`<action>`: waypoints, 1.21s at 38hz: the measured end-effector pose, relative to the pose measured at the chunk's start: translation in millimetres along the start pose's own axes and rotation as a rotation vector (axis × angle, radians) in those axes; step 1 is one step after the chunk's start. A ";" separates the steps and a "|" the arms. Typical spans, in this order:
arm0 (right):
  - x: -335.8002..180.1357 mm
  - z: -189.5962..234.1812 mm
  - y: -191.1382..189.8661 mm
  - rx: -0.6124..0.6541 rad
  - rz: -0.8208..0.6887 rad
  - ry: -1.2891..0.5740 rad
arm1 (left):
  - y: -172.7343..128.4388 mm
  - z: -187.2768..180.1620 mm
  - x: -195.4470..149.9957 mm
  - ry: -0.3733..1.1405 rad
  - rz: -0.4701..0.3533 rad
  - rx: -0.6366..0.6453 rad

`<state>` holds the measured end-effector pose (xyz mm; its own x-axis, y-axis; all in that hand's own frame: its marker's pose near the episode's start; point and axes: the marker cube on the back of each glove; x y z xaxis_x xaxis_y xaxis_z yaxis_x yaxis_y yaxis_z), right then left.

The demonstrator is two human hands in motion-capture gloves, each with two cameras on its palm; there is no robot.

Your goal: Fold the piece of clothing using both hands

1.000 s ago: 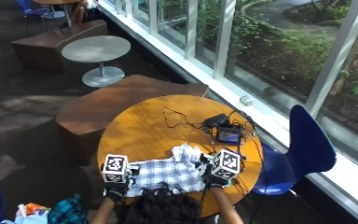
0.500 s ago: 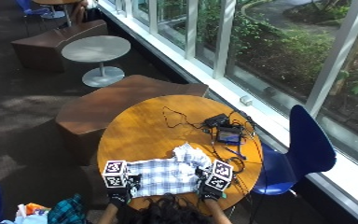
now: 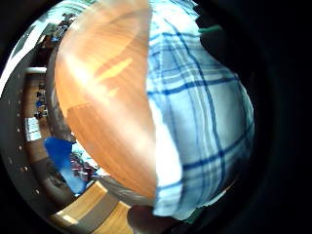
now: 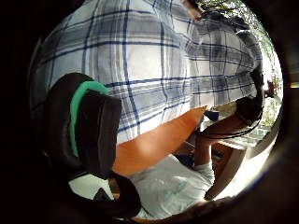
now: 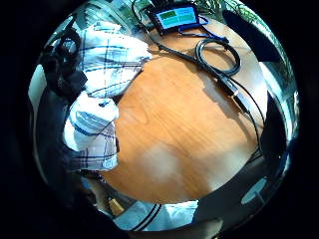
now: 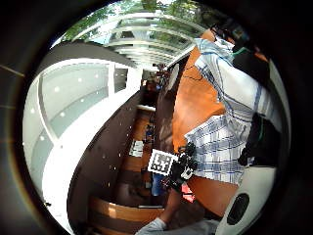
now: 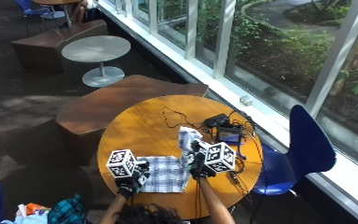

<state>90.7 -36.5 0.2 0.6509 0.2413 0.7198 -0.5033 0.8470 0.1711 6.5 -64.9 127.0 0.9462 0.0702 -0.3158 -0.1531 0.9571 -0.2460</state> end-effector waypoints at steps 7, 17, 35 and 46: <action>-99.0 63.9 33.2 -0.107 -0.262 0.197 | 40.7 -56.1 -49.1 0.216 -0.077 0.248; -121.9 207.9 70.3 -0.224 -0.482 0.658 | 95.1 -93.9 -95.5 0.298 -0.196 0.425; -61.6 64.8 42.5 -0.040 -0.539 0.493 | 91.6 -108.7 -46.1 0.142 -0.153 0.496; -47.5 29.2 40.6 -0.034 -0.446 0.435 | 89.4 -113.3 -12.4 0.108 -0.075 0.502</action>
<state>22.7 -27.5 -7.4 0.9697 0.0260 0.2430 -0.1163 0.9235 0.3654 -51.3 -12.1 5.1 0.9104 -0.0081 -0.4136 0.0948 0.9773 0.1894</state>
